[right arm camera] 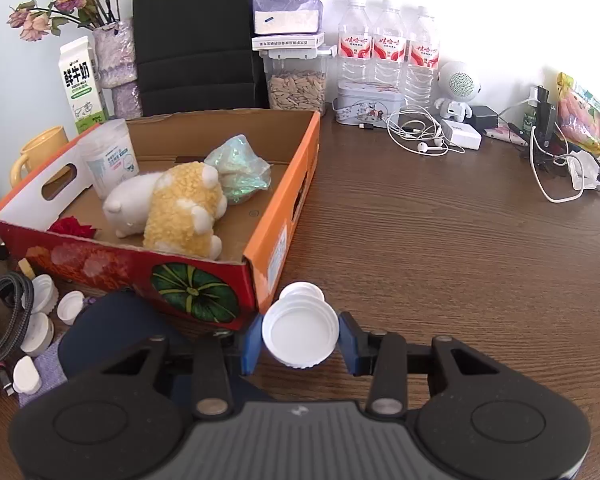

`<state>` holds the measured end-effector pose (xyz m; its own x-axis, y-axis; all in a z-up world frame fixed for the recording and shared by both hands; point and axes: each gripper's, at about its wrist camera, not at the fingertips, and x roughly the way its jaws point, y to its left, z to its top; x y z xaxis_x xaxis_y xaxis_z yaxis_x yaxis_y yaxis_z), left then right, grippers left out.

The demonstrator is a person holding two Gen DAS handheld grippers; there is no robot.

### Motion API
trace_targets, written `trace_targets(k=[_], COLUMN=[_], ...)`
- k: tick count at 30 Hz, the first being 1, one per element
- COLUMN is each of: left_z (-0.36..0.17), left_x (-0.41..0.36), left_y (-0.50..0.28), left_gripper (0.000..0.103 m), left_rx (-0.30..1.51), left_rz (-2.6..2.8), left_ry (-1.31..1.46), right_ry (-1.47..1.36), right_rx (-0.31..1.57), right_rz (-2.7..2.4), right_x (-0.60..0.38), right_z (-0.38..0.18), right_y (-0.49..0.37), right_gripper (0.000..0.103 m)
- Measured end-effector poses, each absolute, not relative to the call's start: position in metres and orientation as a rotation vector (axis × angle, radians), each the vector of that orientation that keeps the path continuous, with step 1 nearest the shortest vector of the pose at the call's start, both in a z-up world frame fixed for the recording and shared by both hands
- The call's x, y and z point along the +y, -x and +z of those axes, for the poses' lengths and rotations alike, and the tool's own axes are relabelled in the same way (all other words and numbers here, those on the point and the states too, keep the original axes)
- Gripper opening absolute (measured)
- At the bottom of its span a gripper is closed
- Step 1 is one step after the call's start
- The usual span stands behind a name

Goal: Organize objects
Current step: 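Grasp another white bottle cap with the left gripper while the right holds its cap, then carry both bottle caps over the box and lower them inside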

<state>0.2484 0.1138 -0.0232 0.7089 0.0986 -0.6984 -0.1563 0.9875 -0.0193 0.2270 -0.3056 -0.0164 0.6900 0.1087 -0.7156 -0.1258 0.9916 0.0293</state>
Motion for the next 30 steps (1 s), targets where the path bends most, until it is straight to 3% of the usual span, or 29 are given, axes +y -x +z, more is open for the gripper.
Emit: trace_targets(k=[4,5,6,8,30], left_z=[-0.024,-0.024,-0.023,-0.022,0.025], left_x=[0.11,0.109,0.107,0.106,0.078], left_y=[-0.249,-0.248,-0.247,-0.245,-0.162], left_gripper=[0.073,0.063,0.046,0.029,0.029], left_rx=[0.758,0.75,0.741,0.73,0.508], left_rz=[0.135,0.135,0.131,0.11,0.063], left_ry=[0.065,0.057,0.049,0.056,0.014], right_ry=[0.019,0.019,0.019,0.019,0.105], right_rx=[0.795,0.794,0.793,0.792,0.631], right_rz=[0.129,0.128,0.126,0.127,0.119], right_x=[-0.305,-0.305,-0.305,-0.305,-0.294], right_z=[-0.017,-0.017,-0.018,-0.018,0.006], right_y=[-0.225,-0.225,-0.224,-0.223,-0.173], right_gripper=[0.039,0.039,0.039,0.039,0.039])
